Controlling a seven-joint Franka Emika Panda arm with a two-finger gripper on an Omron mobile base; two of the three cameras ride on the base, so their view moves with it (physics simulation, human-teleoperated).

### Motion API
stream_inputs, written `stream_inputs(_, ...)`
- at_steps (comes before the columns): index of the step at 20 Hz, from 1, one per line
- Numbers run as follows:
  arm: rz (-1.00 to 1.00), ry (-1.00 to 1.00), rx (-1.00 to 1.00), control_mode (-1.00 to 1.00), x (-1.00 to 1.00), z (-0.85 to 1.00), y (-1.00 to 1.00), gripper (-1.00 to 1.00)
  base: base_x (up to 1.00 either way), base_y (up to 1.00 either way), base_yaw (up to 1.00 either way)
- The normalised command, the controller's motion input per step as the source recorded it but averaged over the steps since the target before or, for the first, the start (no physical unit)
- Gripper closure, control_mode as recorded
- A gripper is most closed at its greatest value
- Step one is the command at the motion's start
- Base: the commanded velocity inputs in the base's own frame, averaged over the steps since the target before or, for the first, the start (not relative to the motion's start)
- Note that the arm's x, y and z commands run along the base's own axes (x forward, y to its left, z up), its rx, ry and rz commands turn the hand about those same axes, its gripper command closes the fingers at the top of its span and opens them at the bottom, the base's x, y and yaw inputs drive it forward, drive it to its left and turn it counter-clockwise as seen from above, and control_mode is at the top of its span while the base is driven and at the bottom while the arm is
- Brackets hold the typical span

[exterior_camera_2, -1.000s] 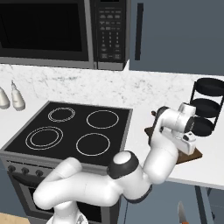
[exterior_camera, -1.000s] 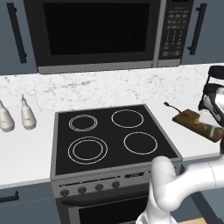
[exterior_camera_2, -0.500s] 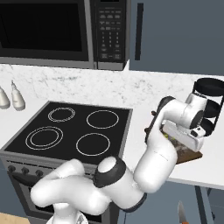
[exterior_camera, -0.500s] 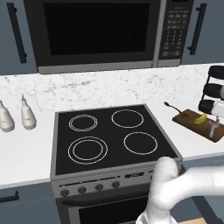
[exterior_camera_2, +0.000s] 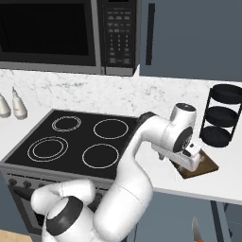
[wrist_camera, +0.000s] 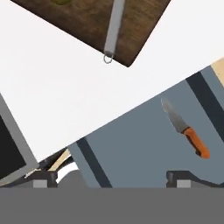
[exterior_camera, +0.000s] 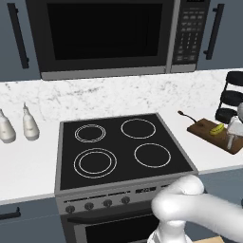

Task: Place the appropriate cutting tool for cutting the cucumber skin on the cutting board.

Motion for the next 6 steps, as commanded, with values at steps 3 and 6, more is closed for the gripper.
stream_inputs(3,0.09,-0.12,-0.12,-1.00,-1.00,0.01,1.00,-1.00,0.00,0.00,0.00)
stream_inputs(6,0.08,-0.02,-0.11,-1.00,-1.00,0.10,0.99,-1.00,0.00,0.00,0.00)
